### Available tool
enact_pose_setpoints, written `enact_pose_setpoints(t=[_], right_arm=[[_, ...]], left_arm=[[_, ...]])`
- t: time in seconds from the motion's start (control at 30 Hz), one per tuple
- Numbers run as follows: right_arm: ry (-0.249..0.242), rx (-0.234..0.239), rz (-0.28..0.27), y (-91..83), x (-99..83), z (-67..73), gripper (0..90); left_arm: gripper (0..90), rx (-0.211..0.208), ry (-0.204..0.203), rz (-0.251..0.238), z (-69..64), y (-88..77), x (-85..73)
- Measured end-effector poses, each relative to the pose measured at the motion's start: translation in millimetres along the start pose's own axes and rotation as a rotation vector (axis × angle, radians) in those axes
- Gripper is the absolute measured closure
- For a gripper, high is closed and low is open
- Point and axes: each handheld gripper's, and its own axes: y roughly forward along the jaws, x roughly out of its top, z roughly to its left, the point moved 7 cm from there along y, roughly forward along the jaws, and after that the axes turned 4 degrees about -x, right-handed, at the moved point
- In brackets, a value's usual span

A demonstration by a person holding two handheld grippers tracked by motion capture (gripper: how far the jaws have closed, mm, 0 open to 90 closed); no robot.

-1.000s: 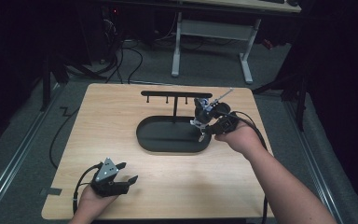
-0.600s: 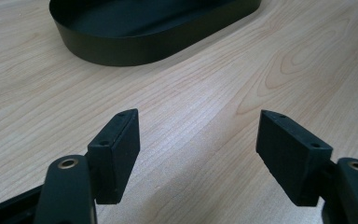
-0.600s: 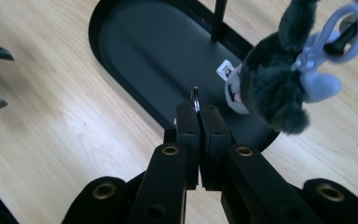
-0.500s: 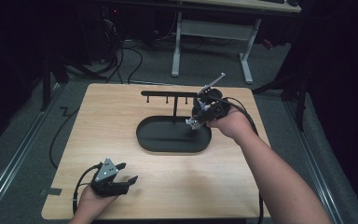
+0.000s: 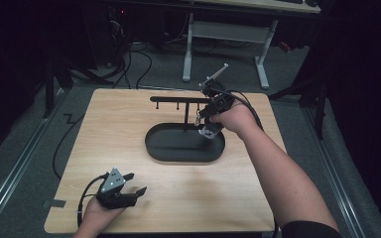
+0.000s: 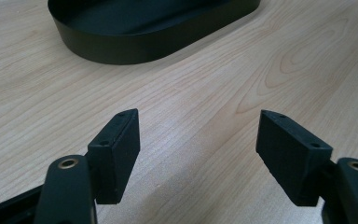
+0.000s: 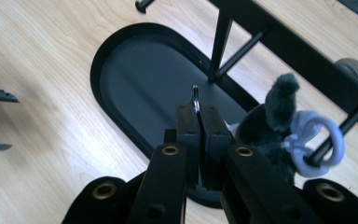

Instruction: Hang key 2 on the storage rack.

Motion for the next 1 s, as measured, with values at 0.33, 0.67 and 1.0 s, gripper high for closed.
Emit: enact_pose_setpoints(t=[0.33, 0.67, 1.0], right_arm=[[0.014, 0.0, 0.002, 5.7, 8.7, -6.3, 88.9], [0.05, 0.021, -0.006, 9.9, 12.6, -15.9, 88.8], [0.073, -0.002, -0.013, 16.8, 20.8, -27.8, 88.4]], left_arm=[[31.0, 0.002, 0.012, 0.007, -0.2, 0.4, -0.6], [31.0, 0.001, 0.013, 0.008, -0.9, 1.0, -0.9], [31.0, -0.002, 0.011, 0.009, -0.9, 1.0, -1.1]])
